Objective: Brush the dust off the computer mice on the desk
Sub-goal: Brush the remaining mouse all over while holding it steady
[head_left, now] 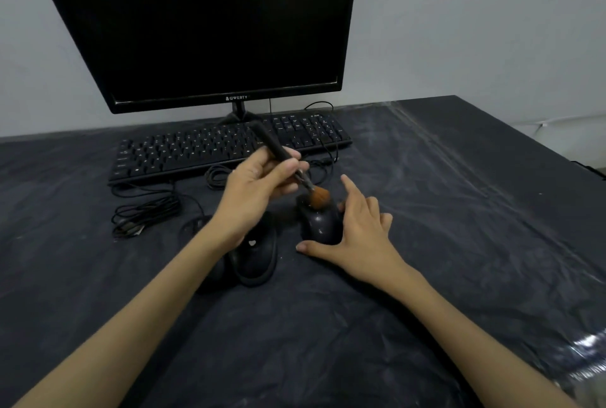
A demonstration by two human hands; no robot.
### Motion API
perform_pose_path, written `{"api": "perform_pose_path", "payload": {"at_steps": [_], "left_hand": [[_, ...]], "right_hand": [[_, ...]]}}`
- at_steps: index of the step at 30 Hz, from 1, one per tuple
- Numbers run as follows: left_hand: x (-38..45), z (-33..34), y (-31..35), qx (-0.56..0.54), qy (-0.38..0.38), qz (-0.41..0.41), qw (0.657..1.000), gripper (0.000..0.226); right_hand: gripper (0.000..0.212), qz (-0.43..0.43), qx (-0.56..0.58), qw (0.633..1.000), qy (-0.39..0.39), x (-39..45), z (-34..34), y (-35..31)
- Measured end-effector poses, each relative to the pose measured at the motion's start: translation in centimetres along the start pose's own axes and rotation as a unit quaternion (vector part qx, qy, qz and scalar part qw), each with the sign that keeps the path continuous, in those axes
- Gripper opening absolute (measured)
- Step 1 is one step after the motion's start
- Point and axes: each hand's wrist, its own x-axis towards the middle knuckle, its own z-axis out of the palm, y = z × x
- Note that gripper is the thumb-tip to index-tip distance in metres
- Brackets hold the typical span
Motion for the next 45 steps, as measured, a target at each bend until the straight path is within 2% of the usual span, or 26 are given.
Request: {"api": "perform_pose_path", "payload": {"at_steps": [3,5,7,9,11,12,14,16,17,20,22,24,26,27,28,30,32,33,35,38,40,43,45], "left_hand": [[0.0,0.0,0.0,0.1,-0.028,0.028,0.994,0.01],[0.8,-1.2,0.3,0.245,0.005,0.077,0.966,0.008],[1.4,-2.5,0.9,0.299,0.062,0.103,0.947,0.007],[1.5,-2.8,1.6,0.225,0.078,0.097,0.966,0.009],[1.4,-2.2,2.1,0.114,0.025,0.07,0.991,0.012],[1.1,-1.9,1.8,0.104,-0.012,0.063,0.992,0.013],[0.9,-1.4,0.6,0.213,-0.05,0.084,0.972,0.014],[1.2,-1.7,-0.4,0.325,-0.025,0.105,0.94,0.012],[1.3,-1.9,-0.7,0.316,-0.008,0.101,0.943,0.012],[1.4,-1.6,-0.2,0.137,-0.007,0.062,0.989,0.014],[1.4,-1.3,0.3,0.078,-0.048,0.046,0.995,0.017],[1.3,-1.6,-0.1,0.182,-0.06,0.081,0.978,0.017],[1.4,-2.3,-0.8,0.349,-0.049,0.128,0.927,0.015],[1.5,-2.4,-1.1,0.373,-0.04,0.15,0.915,0.015],[1.5,-2.4,-1.1,0.353,-0.034,0.161,0.921,0.016],[1.2,-1.8,-0.5,0.23,-0.016,0.151,0.961,0.017],[1.3,-1.3,0.1,0.106,-0.038,0.106,0.988,0.018],[1.3,-1.2,0.2,0.091,-0.065,0.088,0.99,0.018],[1.2,-1.5,-0.2,0.164,-0.1,0.088,0.977,0.017],[1.4,-2.2,-0.8,0.332,-0.086,0.152,0.927,0.016],[1.2,-2.0,-1.0,0.302,-0.062,0.169,0.936,0.016],[1.1,-1.2,-0.4,0.161,-0.022,0.152,0.975,0.016],[1.0,-1.0,-0.2,0.127,-0.05,0.13,0.982,0.016]], "right_hand": [[0.123,-0.003,0.0,1.0,0.007,-0.1,0.2,-0.1],[0.122,-0.002,0.004,1.0,0.006,-0.1,0.2,-0.1],[0.121,0.0,0.009,1.0,0.001,0.0,0.1,-0.2],[0.12,0.001,0.01,1.0,-0.003,0.0,0.1,-0.2],[0.12,0.002,0.009,1.0,-0.005,-0.1,0.0,-0.2],[0.12,0.003,0.009,1.0,-0.005,0.0,0.0,-0.2],[0.119,0.005,0.013,1.0,-0.006,0.0,0.1,-0.3],[0.119,0.007,0.016,1.0,-0.007,0.0,0.1,-0.4],[0.12,0.007,0.018,1.0,-0.008,-0.1,0.1,-0.4],[0.12,0.008,0.013,1.0,-0.009,0.0,0.0,-0.3],[0.119,0.012,0.012,1.0,-0.011,0.1,0.0,-0.3],[0.119,0.009,0.013,1.0,-0.011,0.1,0.0,-0.3],[0.119,0.008,0.013,1.0,-0.011,0.0,0.0,-0.4],[0.119,0.007,0.013,1.0,-0.011,-0.1,0.0,-0.4],[0.119,0.007,0.012,1.0,-0.011,0.0,0.0,-0.3],[0.119,0.009,0.01,1.0,-0.011,0.0,0.0,-0.3],[0.119,0.009,0.012,1.0,-0.011,0.0,0.0,-0.3],[0.119,0.009,0.014,1.0,-0.011,0.0,0.0,-0.3],[0.118,0.008,0.016,1.0,-0.009,-0.1,0.1,-0.3],[0.119,0.009,0.018,1.0,-0.006,-0.1,0.1,-0.3],[0.119,0.008,0.017,1.0,-0.004,-0.1,0.1,-0.3],[0.119,0.008,0.015,1.0,-0.001,-0.1,0.2,-0.2],[0.119,0.008,0.015,1.0,0.0,-0.1,0.2,-0.2]]}}
